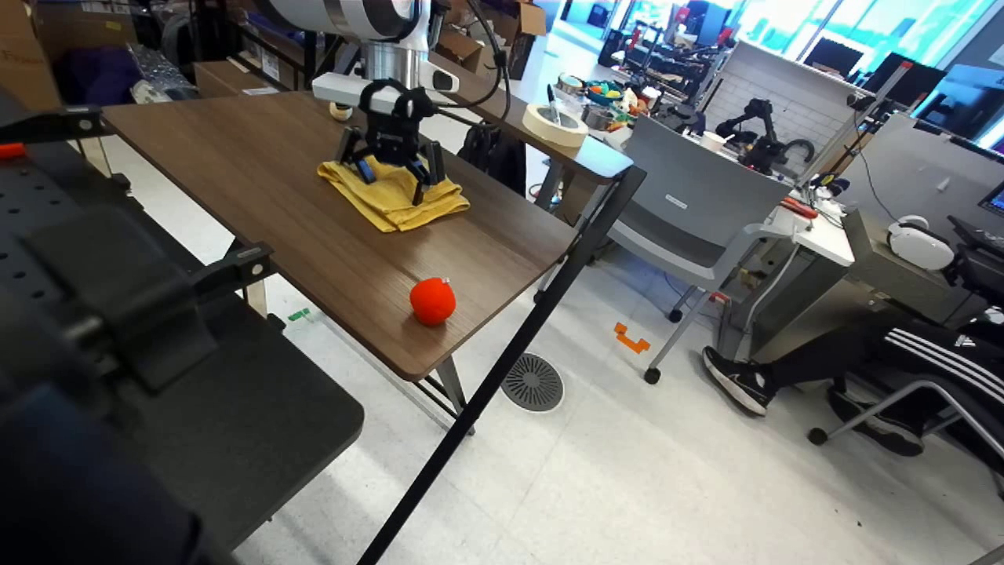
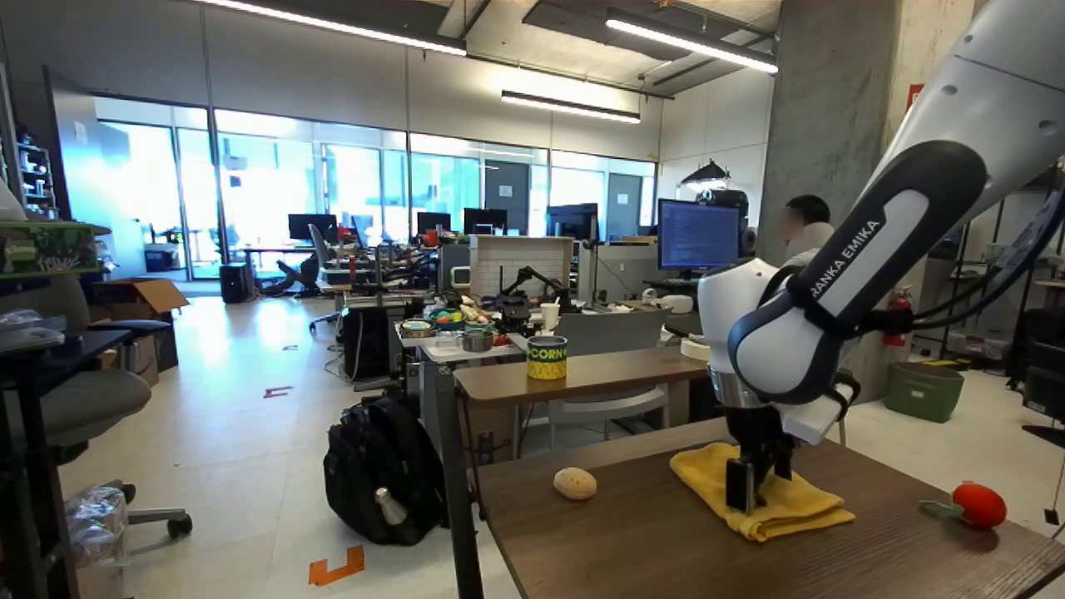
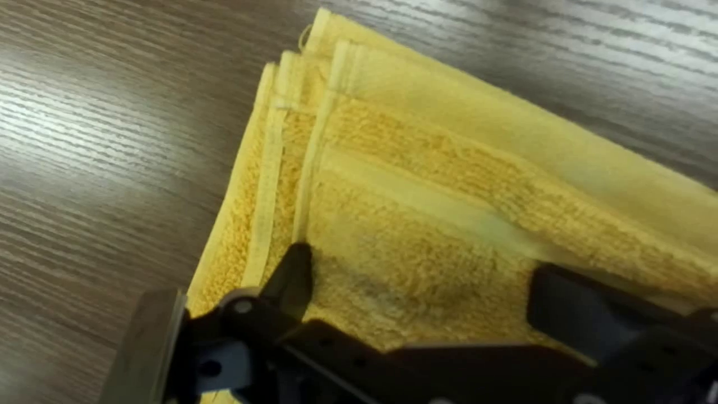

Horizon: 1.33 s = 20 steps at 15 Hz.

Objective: Move the potato to the left, wipe the table with the yellow towel, move the red plush toy to the left, wipe the right side of the table with the towel, move the potato and red toy to the right, wipe the left side of the table

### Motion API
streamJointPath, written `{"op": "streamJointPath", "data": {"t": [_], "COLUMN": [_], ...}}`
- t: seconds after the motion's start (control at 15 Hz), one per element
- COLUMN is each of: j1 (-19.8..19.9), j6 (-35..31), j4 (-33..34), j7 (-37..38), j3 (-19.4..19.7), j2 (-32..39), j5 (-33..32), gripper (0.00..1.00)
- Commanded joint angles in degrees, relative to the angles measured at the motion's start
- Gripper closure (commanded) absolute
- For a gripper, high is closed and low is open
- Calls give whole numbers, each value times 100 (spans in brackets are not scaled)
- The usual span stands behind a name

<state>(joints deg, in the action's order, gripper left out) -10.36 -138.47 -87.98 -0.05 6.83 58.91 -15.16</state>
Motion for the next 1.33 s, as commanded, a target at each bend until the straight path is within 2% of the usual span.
{"op": "streamJointPath", "data": {"t": [0.0,0.07,0.2,0.33,0.53,0.67,0.73,0.93,1.27], "j1": [312,409,642,930,1272,1350,1307,1379,1031], "j6": [-198,-36,-262,-160,183,518,255,458,815], "j4": [187,373,667,1299,2148,2597,1858,2274,1715], "j7": [144,250,469,572,889,1304,937,1183,702], "j3": [-247,-226,-140,-155,-49,-14,-59,-44,-148], "j2": [112,239,520,947,1395,1549,1014,1224,1060], "j5": [291,438,657,961,1335,1527,1346,1412,1036], "gripper": [0,0,0,0,0,0,0,0,0]}}
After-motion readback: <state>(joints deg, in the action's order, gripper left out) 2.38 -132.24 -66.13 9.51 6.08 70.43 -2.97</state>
